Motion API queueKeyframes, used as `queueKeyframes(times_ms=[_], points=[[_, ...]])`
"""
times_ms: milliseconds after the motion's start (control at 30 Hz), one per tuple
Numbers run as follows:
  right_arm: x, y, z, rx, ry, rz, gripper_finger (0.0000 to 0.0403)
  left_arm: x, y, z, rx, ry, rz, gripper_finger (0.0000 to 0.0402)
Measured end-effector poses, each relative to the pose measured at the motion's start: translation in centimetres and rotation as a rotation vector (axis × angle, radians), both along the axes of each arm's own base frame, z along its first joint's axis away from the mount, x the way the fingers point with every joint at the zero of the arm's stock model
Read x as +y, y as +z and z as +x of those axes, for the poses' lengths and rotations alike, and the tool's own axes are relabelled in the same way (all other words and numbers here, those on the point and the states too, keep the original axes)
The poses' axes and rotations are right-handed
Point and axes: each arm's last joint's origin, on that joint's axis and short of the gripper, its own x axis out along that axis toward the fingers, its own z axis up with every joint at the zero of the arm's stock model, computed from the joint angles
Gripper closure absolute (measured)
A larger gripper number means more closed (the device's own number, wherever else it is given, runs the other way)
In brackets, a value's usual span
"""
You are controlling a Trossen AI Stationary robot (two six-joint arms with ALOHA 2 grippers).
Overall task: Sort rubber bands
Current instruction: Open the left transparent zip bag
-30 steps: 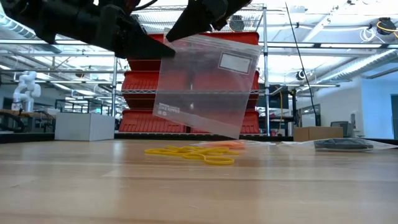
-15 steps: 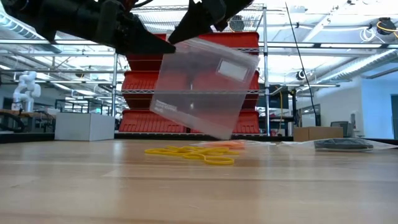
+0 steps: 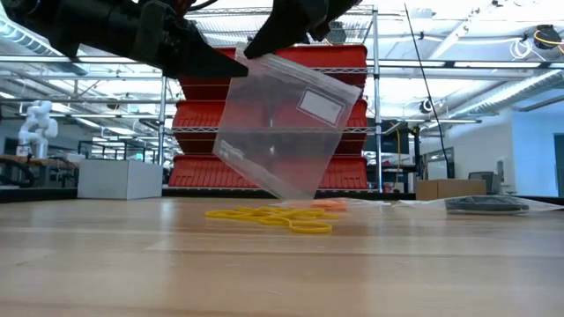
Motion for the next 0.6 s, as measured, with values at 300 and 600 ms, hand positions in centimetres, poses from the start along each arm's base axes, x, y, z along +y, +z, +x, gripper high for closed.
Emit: queueKeyframes(times_ms=[300, 600], points=[[-0.37, -0.11, 0.0, 0.009, -0.017, 0.007, 0.039, 0.03, 0.02, 0.0, -0.002, 0.01, 0.003, 0.0401], [-0.5, -0.04, -0.58, 0.053, -0.028, 0.008, 0.039, 0.12, 0.09, -0.03, -0.002, 0.042, 0.025, 0.0401]])
